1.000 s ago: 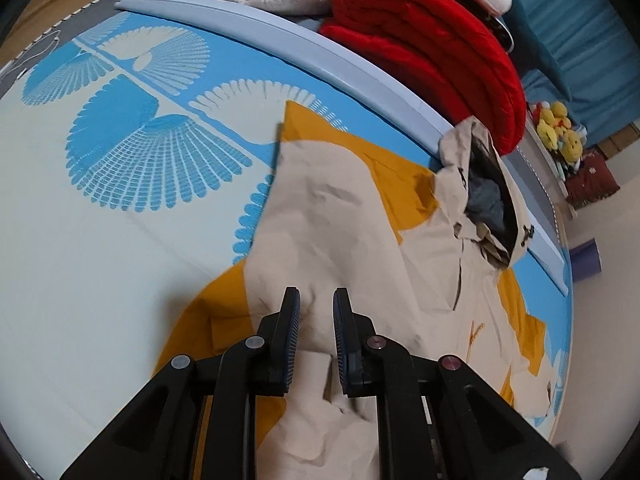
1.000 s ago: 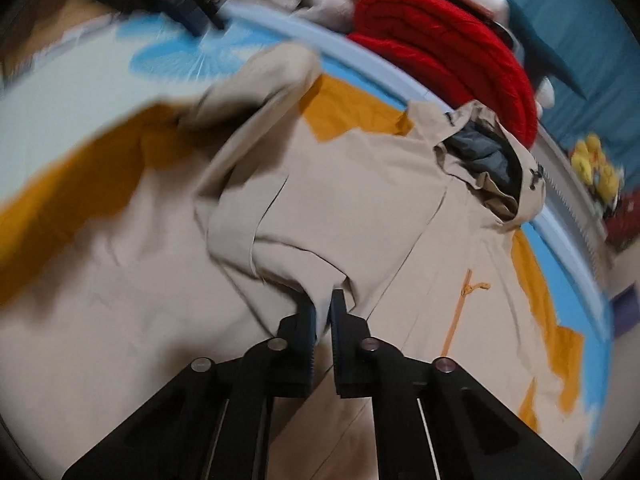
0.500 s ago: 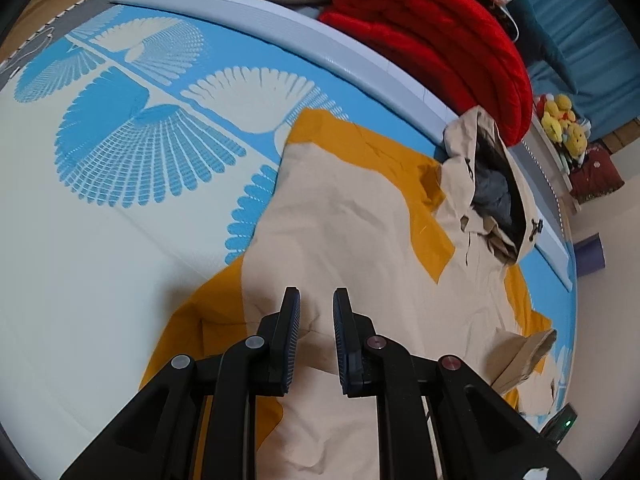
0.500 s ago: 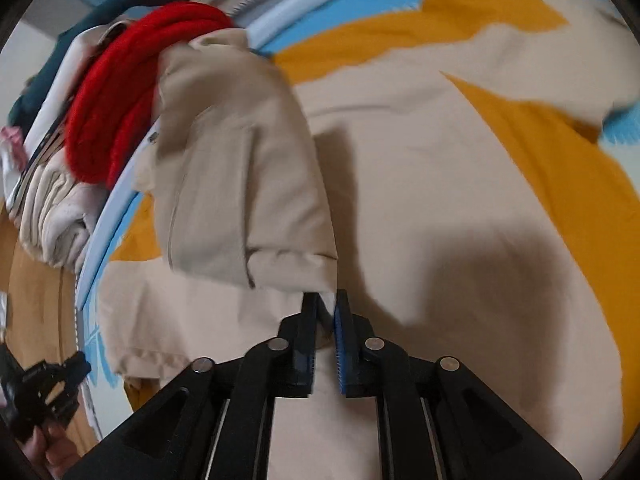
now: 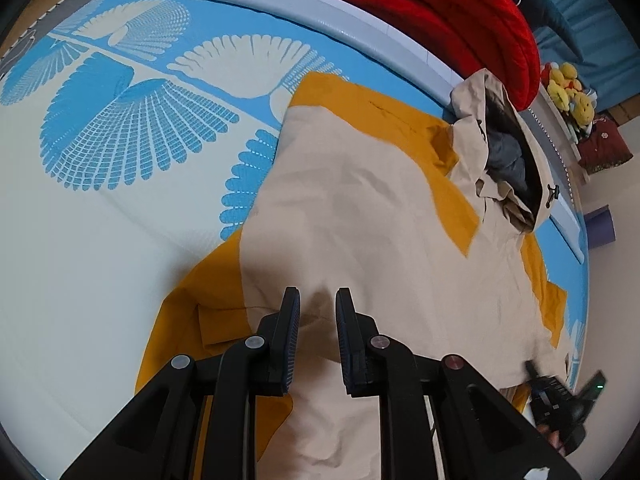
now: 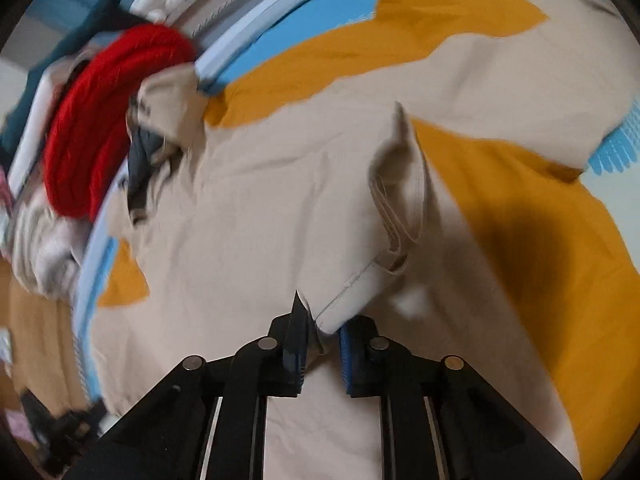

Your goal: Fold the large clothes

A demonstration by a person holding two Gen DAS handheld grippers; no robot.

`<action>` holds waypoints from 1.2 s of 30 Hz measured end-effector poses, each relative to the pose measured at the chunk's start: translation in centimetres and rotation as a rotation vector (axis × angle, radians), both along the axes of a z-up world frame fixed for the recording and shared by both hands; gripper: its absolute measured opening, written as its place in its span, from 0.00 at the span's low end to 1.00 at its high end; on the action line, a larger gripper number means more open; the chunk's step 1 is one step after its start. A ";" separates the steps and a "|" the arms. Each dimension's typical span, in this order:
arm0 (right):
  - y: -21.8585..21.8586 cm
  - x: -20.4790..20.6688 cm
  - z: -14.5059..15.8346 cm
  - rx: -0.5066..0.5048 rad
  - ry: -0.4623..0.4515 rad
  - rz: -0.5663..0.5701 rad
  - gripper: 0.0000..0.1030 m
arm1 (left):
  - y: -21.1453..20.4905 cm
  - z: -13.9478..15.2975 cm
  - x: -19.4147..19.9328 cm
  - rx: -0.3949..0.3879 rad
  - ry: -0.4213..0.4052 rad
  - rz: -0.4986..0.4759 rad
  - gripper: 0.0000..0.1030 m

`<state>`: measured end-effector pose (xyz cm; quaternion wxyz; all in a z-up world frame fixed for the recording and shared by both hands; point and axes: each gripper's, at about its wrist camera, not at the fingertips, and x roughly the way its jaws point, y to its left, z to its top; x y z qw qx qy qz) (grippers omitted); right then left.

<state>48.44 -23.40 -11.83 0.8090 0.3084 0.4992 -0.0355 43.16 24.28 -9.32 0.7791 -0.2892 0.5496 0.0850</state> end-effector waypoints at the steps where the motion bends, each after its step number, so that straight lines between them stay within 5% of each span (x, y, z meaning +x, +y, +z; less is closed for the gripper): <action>1: -0.4 -0.1 0.7 -0.017 -0.032 -0.023 0.10 | 0.0 -0.1 0.0 0.000 0.002 0.000 0.15; 3: -1.7 -0.2 2.0 -0.066 -0.083 -0.087 0.10 | 0.1 -0.5 0.1 -0.001 0.011 0.000 0.17; 9: -4.3 0.3 1.2 -0.053 -0.025 -0.143 0.23 | -0.1 -3.4 0.3 -0.026 0.082 -0.014 0.19; 17: -4.8 -0.5 6.7 -0.260 -0.220 -0.160 0.37 | 0.1 -4.8 -0.1 0.025 0.149 0.011 0.16; 21: -6.0 0.0 7.9 -0.254 -0.279 -0.173 0.37 | -1.1 -2.9 -0.2 0.060 0.086 -0.015 0.15; 24: -6.3 2.5 4.9 -0.083 -0.182 -0.060 0.43 | -2.8 -3.0 0.3 0.062 0.068 -0.104 0.20; 26: -6.4 4.1 0.6 0.024 0.007 0.011 0.43 | -3.3 -4.3 0.4 0.053 0.113 -0.131 0.25; 28: -6.6 4.2 -2.0 -0.006 0.125 0.009 0.42 | -3.6 -5.4 0.4 0.051 0.165 -0.136 0.25; 36: -6.6 2.7 4.8 -0.151 -0.070 -0.006 0.41 | -7.1 0.4 -1.0 0.217 0.022 -0.234 0.26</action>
